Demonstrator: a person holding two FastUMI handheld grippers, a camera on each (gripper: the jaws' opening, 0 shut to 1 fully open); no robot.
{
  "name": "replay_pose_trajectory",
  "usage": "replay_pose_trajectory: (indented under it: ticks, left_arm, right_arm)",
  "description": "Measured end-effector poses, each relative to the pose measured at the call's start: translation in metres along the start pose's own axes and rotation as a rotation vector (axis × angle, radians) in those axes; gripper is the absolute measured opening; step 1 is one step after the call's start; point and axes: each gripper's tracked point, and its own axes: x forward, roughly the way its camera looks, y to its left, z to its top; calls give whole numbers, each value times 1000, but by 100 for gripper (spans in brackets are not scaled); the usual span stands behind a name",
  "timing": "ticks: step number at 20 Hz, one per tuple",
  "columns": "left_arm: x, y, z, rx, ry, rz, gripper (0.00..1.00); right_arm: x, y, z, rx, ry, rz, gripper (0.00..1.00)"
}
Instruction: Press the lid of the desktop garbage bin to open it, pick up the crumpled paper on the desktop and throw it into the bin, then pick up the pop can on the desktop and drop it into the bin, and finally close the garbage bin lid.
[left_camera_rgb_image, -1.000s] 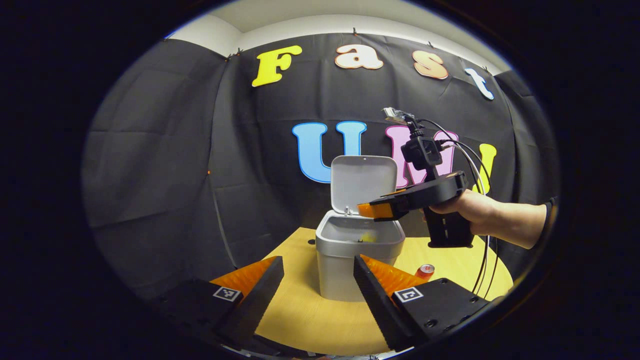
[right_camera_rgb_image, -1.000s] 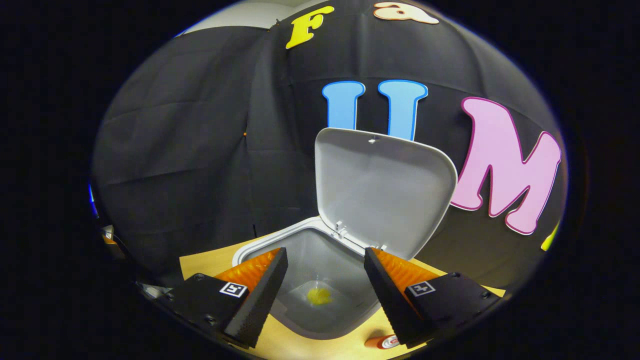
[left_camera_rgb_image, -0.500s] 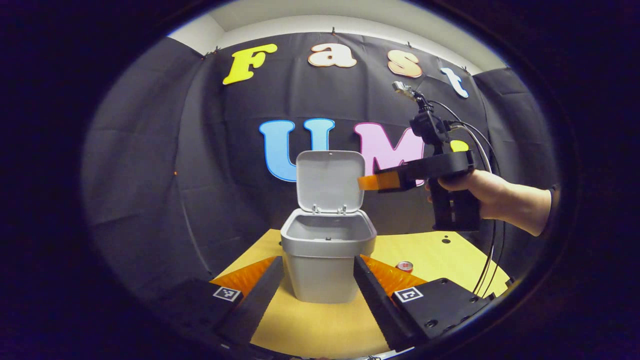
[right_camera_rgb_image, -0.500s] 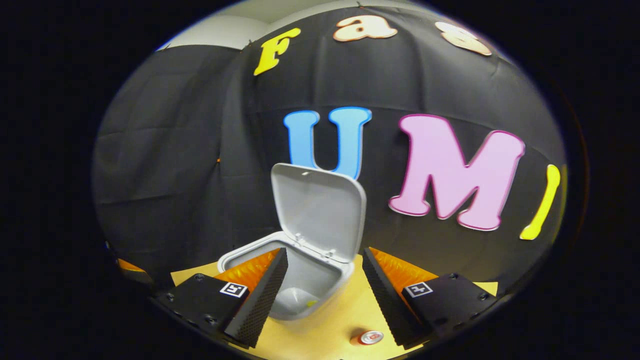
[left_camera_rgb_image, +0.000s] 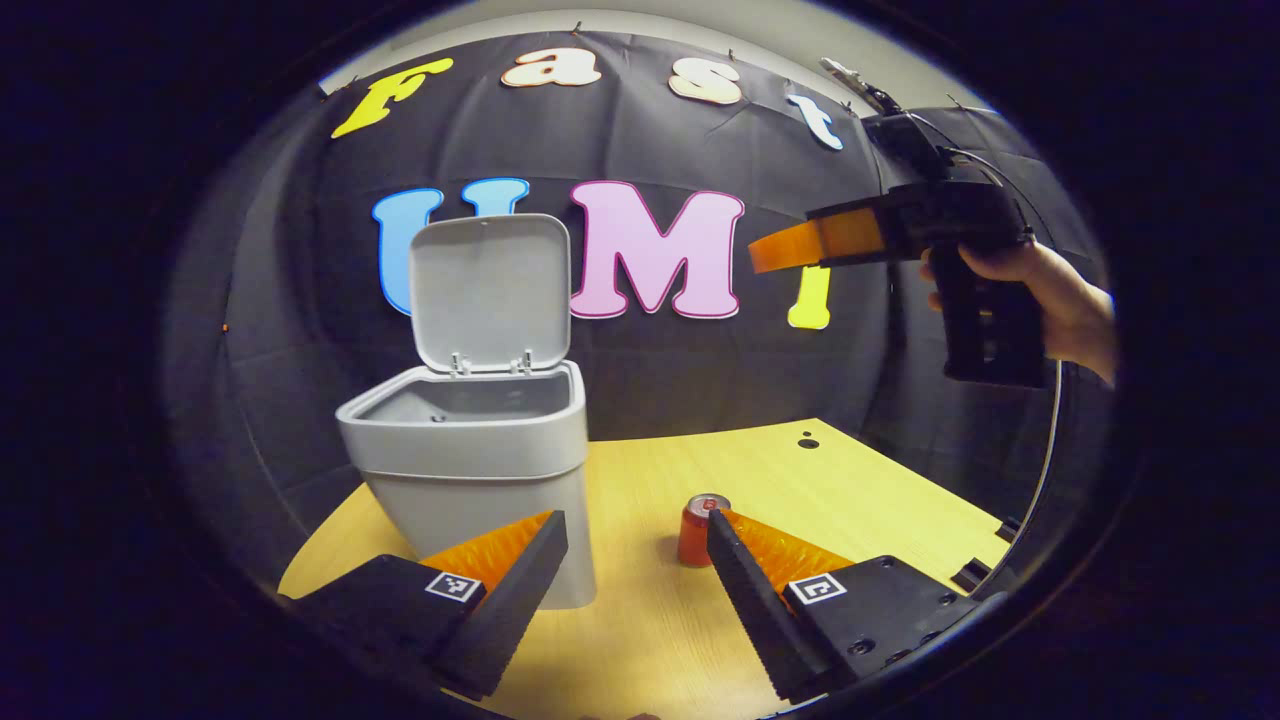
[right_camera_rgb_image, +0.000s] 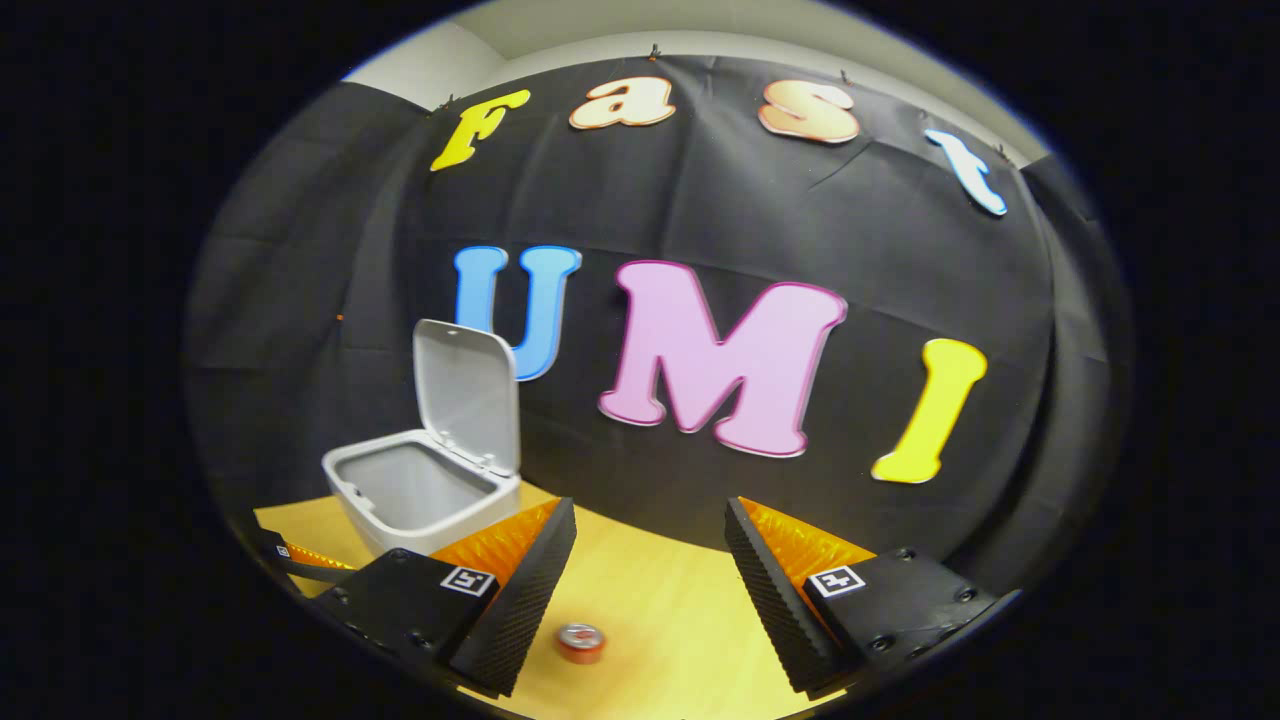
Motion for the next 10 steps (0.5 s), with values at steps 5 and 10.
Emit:
replay_pose_trajectory:
  ticks: [5, 10]
  left_arm:
    - [83, -39, -42, -8, 24, -13, 96]
    - [141, -56, -81, -38, 67, -10, 96]
  right_arm:
    - [-19, -77, -34, 34, 2, -156, 97]
    - [-28, -123, -85, -4, 68, -235, 97]
